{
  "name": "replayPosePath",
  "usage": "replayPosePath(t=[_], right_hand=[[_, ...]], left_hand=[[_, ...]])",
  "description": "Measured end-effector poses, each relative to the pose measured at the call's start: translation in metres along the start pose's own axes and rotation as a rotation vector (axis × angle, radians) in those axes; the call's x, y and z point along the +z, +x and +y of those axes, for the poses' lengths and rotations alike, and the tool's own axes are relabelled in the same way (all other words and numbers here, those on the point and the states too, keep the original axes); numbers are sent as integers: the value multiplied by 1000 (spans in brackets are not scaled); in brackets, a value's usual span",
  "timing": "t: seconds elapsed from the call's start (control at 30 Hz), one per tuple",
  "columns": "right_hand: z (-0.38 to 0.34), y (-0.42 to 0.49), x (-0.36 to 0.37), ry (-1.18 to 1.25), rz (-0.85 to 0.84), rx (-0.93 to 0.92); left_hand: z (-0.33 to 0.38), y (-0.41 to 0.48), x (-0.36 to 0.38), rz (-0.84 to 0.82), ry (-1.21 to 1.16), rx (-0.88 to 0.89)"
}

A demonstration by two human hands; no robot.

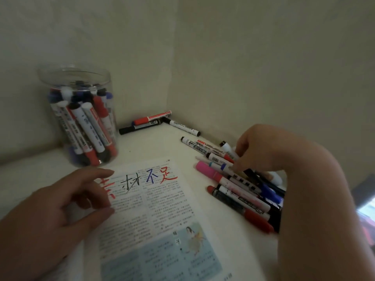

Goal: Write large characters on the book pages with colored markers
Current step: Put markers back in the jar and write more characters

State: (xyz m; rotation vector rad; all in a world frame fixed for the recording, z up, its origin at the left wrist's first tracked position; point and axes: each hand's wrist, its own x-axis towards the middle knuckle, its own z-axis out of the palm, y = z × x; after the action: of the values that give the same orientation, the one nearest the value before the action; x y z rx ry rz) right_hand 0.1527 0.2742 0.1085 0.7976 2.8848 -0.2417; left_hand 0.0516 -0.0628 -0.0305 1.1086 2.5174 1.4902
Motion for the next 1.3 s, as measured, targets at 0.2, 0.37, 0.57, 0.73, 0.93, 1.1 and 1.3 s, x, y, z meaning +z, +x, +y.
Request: replayPosePath(t=[0.2, 0.37, 0.57, 0.73, 0.93, 1.1, 1.3], right_hand=[[-5, 7, 9, -106, -67, 40], [-6, 7, 11, -56, -44, 50], [-10, 12, 12, 35, 34, 22], [-20, 29, 10, 221, 308, 75], [-86, 87, 17, 149, 367, -165], [-115, 139, 32, -119, 167, -159], [-115, 156, 43, -267, 227, -118]], left_hand=[[5, -2, 0, 12, 104, 34], [11, -3, -1, 5, 122, 88], [12, -3, -2, 4, 126, 100], [12, -3, -3, -3, 105, 107], [15, -2, -5, 12, 89, 129], [17, -4, -6, 44, 107, 145], [13, -4, -8, 103, 112, 142]])
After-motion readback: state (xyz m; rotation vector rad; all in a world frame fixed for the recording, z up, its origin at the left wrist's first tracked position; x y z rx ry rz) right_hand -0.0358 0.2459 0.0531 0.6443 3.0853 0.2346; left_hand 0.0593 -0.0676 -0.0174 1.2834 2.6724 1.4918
